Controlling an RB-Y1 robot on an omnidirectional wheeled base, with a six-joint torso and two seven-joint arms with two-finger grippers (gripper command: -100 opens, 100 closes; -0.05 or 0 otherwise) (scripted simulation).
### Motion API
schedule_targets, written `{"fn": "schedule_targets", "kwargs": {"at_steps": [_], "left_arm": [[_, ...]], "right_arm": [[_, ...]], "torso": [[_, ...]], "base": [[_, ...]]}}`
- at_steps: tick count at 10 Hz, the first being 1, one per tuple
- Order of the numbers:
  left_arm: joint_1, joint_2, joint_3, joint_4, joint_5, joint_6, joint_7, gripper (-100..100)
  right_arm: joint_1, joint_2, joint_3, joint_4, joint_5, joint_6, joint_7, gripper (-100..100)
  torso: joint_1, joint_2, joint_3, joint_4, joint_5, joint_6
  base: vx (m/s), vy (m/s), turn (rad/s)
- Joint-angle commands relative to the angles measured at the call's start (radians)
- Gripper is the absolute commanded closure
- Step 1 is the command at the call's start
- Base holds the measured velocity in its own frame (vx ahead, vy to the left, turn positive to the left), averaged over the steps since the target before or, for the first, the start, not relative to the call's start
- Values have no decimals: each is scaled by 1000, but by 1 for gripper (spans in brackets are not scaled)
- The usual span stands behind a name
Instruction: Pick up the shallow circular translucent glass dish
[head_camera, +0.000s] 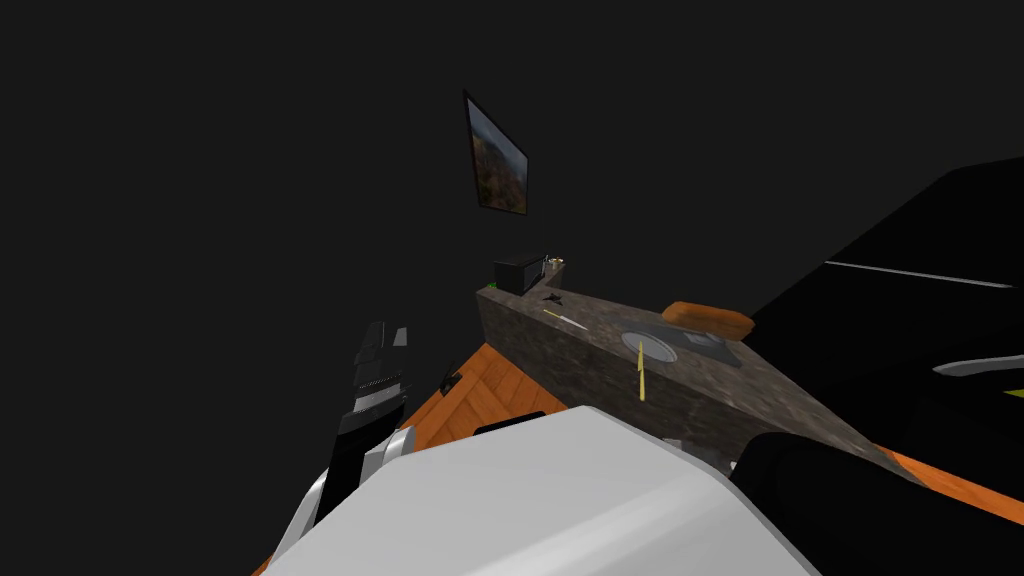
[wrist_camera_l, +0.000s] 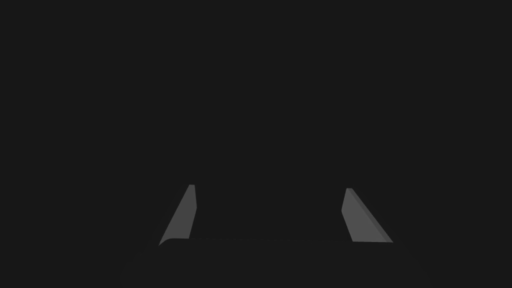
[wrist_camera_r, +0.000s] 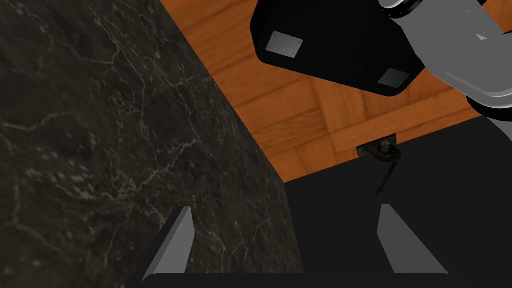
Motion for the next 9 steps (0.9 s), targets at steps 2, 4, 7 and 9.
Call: {"fn": "schedule_targets", "kwargs": {"at_steps": [2, 4, 7, 9], "left_arm": [[0, 0, 0, 0, 0, 0, 0, 0], [0, 0, 0, 0, 0, 0, 0, 0], [0, 0, 0, 0, 0, 0, 0, 0], [0, 0, 0, 0, 0, 0, 0, 0]], "right_arm": [[4, -73, -5, 28, 17, -6, 2, -100], [-1, -130, -6, 60, 35, -15, 3, -100], [-14, -217, -6, 119, 69, -31, 3, -100], [-21, -268, -5, 145, 85, -38, 1, -100]], "torso": [[0, 0, 0, 0, 0, -1], [0, -1, 0, 0, 0, -1], [-1, -1, -1, 0, 0, 0], [-1, -1, -1, 0, 0, 0]], "base": [[5, 6, 64], [9, 1, 60], [13, -8, 61], [20, -18, 67]]}}
